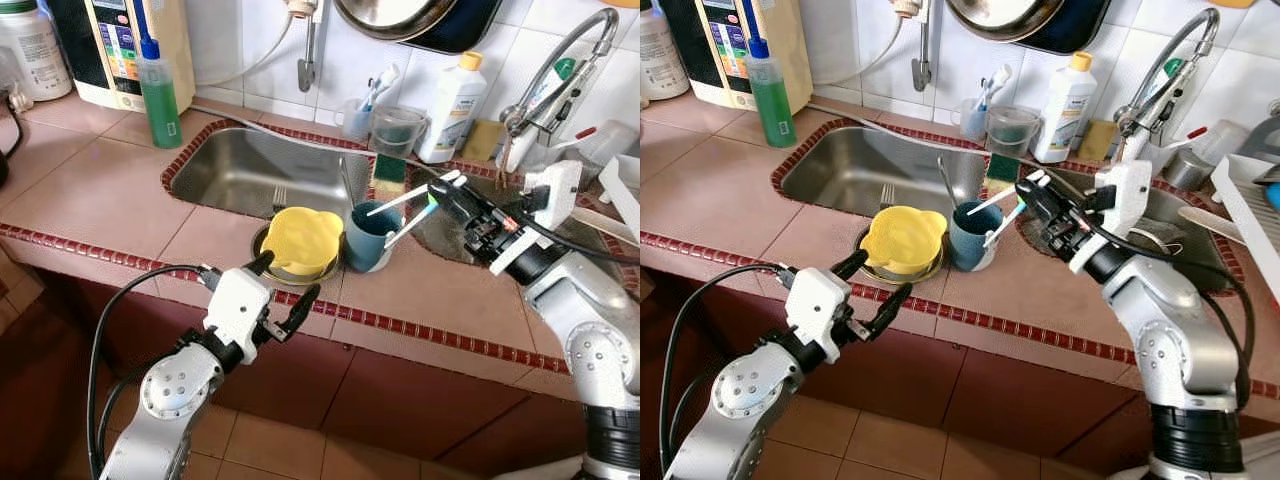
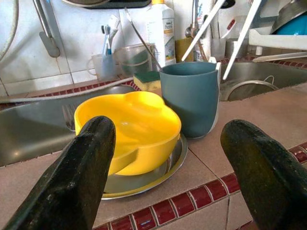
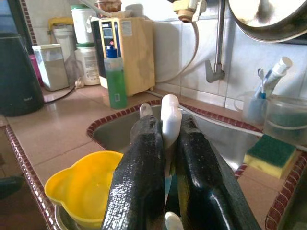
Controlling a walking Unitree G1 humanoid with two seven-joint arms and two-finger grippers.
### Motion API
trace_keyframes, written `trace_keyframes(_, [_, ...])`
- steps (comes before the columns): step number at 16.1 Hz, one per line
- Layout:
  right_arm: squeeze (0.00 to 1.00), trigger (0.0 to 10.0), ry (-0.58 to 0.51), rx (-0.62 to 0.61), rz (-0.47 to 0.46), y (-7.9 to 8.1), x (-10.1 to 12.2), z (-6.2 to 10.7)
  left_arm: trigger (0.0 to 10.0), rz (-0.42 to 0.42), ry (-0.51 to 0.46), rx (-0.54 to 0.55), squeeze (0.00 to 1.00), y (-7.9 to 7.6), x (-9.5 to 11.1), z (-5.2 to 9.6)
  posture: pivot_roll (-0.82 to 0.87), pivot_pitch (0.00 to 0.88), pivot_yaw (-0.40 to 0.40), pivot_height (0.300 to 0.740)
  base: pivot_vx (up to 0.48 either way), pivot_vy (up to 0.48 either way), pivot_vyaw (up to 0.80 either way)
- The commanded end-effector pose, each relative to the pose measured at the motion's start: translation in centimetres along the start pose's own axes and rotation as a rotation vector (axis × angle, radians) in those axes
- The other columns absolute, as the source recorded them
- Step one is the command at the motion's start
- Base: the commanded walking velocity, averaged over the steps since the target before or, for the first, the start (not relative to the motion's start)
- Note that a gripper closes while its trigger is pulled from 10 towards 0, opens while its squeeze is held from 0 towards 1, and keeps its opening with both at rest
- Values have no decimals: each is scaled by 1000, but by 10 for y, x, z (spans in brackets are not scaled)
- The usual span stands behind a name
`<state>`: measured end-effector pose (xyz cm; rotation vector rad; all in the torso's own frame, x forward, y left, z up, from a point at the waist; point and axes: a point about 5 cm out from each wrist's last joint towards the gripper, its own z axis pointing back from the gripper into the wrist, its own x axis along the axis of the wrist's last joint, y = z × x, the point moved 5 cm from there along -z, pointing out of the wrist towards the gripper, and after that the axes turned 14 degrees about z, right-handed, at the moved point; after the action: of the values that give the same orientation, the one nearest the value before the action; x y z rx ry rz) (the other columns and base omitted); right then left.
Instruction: Kitchen organization
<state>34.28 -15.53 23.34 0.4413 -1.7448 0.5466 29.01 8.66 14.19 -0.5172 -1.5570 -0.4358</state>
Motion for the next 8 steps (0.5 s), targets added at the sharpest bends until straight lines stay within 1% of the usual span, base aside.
trace_keyframes(1, [0, 10000, -25, -24, 30, -8, 14, 3, 10000, -7, -2, -8, 0, -2, 1, -3, 30, 0, -110, 732, 0, 0, 0])
trace_keyframes(3, [0, 10000, -39, -33, 40, -12, 21, 4, 10000, -6, -4, -7, 0, -2, 1, -3, 29, 0, -112, 732, 0, 0, 0])
trace_keyframes(5, [0, 10000, -105, -87, 71, -20, 34, 2, 10000, -2, -14, 12, 0, 3, 4, -5, 30, 0, -113, 732, 0, 0, 0])
trace_keyframes(7, [0, 10000, -155, -151, 90, -29, 42, 0, 10000, 27, -45, 60, 0, 16, 14, -8, 34, 0, -113, 732, 0, 0, 0])
trace_keyframes(8, [0, 10000, -183, -193, 99, -35, 46, 0, 10000, 35, -63, 95, 0, 26, 22, -10, 36, 0, -113, 732, 0, 0, 0])
